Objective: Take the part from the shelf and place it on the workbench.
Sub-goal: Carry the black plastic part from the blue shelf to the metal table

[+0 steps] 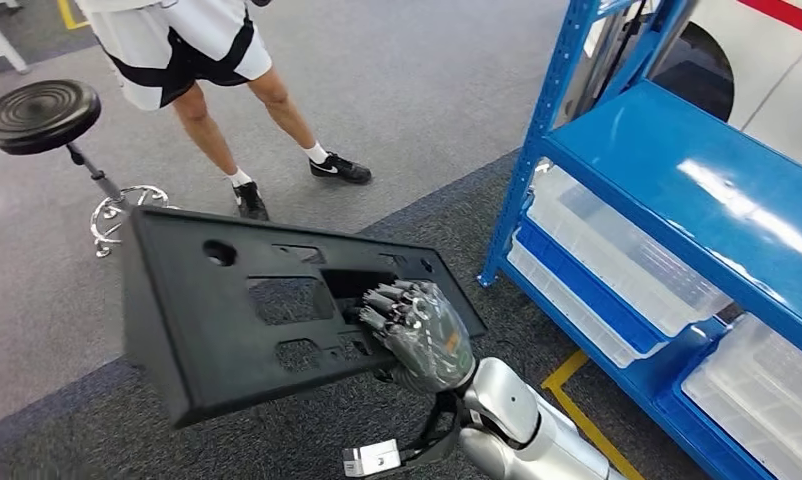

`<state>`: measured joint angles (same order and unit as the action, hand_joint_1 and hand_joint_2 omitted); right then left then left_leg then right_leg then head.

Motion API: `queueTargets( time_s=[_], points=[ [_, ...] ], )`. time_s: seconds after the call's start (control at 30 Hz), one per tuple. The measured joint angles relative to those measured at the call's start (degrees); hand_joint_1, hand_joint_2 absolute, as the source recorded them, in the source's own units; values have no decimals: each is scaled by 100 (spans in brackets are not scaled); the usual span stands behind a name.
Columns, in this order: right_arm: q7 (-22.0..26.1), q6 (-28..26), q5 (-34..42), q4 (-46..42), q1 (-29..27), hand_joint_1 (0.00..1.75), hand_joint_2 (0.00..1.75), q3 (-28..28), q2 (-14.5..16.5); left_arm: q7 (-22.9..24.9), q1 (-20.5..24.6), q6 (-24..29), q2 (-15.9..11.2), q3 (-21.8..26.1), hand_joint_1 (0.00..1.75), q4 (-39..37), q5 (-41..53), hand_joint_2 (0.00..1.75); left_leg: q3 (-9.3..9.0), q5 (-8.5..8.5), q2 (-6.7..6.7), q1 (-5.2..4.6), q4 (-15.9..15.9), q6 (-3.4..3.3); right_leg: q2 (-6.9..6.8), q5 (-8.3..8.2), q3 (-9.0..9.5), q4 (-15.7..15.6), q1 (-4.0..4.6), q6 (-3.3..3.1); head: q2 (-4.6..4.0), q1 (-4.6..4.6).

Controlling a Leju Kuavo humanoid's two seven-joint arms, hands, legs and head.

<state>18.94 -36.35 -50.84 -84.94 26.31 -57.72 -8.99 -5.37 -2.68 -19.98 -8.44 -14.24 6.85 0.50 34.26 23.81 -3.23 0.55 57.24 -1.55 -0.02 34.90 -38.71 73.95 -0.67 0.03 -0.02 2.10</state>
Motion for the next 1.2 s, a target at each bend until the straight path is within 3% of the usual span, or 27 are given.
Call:
queueTargets(
  time_s=[0.07, 0.13, 0.2, 0.23, 0.27, 0.33, 0.4, 0.47, 0.5, 0.53, 0.57, 0.63, 0.67, 0.7, 0.77, 0.8, 0.87, 0.9, 0.97, 1.0, 1.03, 1.07, 1.13, 1.2],
  points=[
    [115, -203, -149, -212, -531, 175, 175, 320, -420, -260, -74, 66, 101, 126, 0, -139, -144, 175, 4, 16, -222, 1, 44, 4, 99, -386, 273, -587, -5, -22, 1, 0],
    [265, -277, -277, -486, -1081, 175, 175, 779, -829, -435, -169, 96, 195, 250, 0, -284, -225, 175, 43, 50, -389, -10, 119, 37, 328, -632, 555, -1221, -14, -40, 1, 2],
    [326, -289, -394, -732, -1505, 175, 175, 1183, -1130, -509, -268, 78, 252, 360, 0, -393, -281, 175, 94, 67, -490, -3, 163, 89, 420, -639, 619, -1394, -5, -37, 0, 4],
    [322, -290, -441, -841, -1671, 175, 175, 1332, -1232, -533, -310, 62, 268, 407, 0, -438, -306, 175, 115, 67, -539, 10, 163, 117, 363, -648, 624, -1405, -3, -42, 0, 4],
    [307, -290, -478, -941, -1805, 175, 175, 1454, -1314, -552, -345, 46, 281, 449, 0, -477, -328, 175, 123, 77, -507, 16, 174, 141, 304, -657, 639, -1427, -7, -65, 0, 4],
    [272, -298, -530, -1114, -2020, 175, 175, 1633, -1444, -582, -373, 24, 295, 524, 0, -524, -365, 175, 214, 228, -196, -2, 390, 198, 158, -670, 676, -1474, -25, -128, 1, 11],
    [236, -313, -578, -1240, -2211, 175, 175, 1761, -1550, -594, -363, 12, 300, 594, 0, -538, -398, 175, 502, 591, 178, -5, 1040, 252, -13, -658, 695, -1487, -14, -172, 0, 18],
    [215, -322, -617, -1310, -2356, 175, 175, 1858, -1637, -604, -354, 5, 306, 650, 0, -539, -424, 175, 791, 849, 278, 16, 1677, 289, -195, -641, 700, -1484, -1, -185, 0, 18],
    [213, -323, -628, -1336, -2402, 175, 175, 1894, -1670, -608, -358, 3, 310, 668, 0, -542, -431, 175, 800, 826, 292, 20, 1730, 293, -281, -632, 705, -1483, 2, -183, 0, 18],
    [213, -324, -633, -1365, -2442, 175, 175, 1929, -1698, -610, -367, 1, 312, 684, 0, -548, -440, 175, 690, 706, 316, 19, 1558, 284, -360, -621, 715, -1483, 4, -178, 1, 18],
    [213, -324, -633, -1402, -2480, 175, 175, 1967, -1721, -610, -377, 1, 313, 705, 0, -555, -449, 175, 471, 525, 377, 10, 1188, 257, -437, -608, 733, -1483, 8, -169, 0, 18],
    [213, -324, -625, -1476, -2554, 175, 175, 2051, -1745, -610, -385, 9, 313, 749, 0, -566, -469, 175, 46, 286, 616, -52, 415, 157, -579, -577, 778, -1485, 24, -136, 0, 17],
    [213, -325, -623, -1501, -2580, 175, 175, 2087, -1750, -609, -383, 16, 315, 768, 0, -568, -474, 175, -66, 244, 692, -85, 199, 106, -647, -562, 796, -1489, 29, -114, 0, 17],
    [213, -325, -626, -1514, -2598, 175, 175, 2111, -1752, -608, -385, 24, 316, 781, 0, -571, -477, 175, -89, 255, 707, -115, 124, 66, -712, -550, 813, -1496, 31, -87, 0, 17],
    [210, -326, -645, -1527, -2619, 175, 175, 2145, -1755, -605, -402, 36, 326, 801, 0, -589, -481, 175, -109, 219, 554, -104, 71, 2, -801, -526, 860, -1518, 29, -30, 1, 17],
    [206, -327, -659, -1538, -2634, 175, 175, 2165, -1762, -604, -414, 37, 334, 812, 0, -602, -485, 175, -143, 189, 480, -86, 12, -24, -717, -487, 877, -1489, 22, -4, 0, 14],
    [207, -338, -674, -1578, -2684, 175, 175, 2219, -1789, -603, -417, 34, 349, 836, 0, -616, -494, 175, -217, 123, 351, -42, -92, -80, -356, -249, 760, -1145, 1, 28, 1, 5],
    [213, -345, -674, -1591, -2716, 175, 175, 2241, -1808, -604, -407, 29, 352, 848, 0, -617, -495, 175, -223, 113, 285, -47, -103, -91, -169, -69, 612, -820, -10, 34, 1, 0],
    [226, -352, -665, -1599, -2760, 175, 175, 2264, -1837, -604, -386, 9, 354, 866, 0, -617, -486, 175, -212, 114, 131, -45, -84, -101, -28, 194, 273, -171, -16, 51, 1, -2],
    [228, -352, -660, -1597, -2765, 175, 175, 2264, -1847, -603, -383, -4, 354, 871, 0, -617, -479, 175, -208, 122, 45, -42, -63, -92, -13, 166, 195, -61, -23, 63, 0, -2],
    [228, -352, -655, -1595, -2760, 175, 175, 2264, -1856, -602, -384, -14, 355, 875, 0, -618, -471, 175, -205, 136, -45, -36, -32, -76, 3, 22, 216, -160, -36, 78, 0, -2],
    [225, -351, -651, -1595, -2749, 175, 175, 2263, -1863, -601, -384, -20, 355, 879, 0, -619, -466, 175, -201, 157, -134, -26, 11, -54, 45, -202, 330, -447, -59, 94, -1, -2],
    [212, -343, -640, -1595, -2705, 175, 175, 2253, -1881, -595, -374, -24, 348, 888, 0, -622, -456, 175, -155, 214, -302, -16, 134, 12, 315, -505, 601, -1082, -116, 121, -1, -3],
    [183, -330, -633, -1596, -2652, 175, 175, 2231, -1898, -590, -355, -26, 338, 896, 0, -624, -447, 175, -65, 241, -443, -12, 219, 81, 483, -533, 688, -1313, -124, 108, -1, 1]
  ],
)
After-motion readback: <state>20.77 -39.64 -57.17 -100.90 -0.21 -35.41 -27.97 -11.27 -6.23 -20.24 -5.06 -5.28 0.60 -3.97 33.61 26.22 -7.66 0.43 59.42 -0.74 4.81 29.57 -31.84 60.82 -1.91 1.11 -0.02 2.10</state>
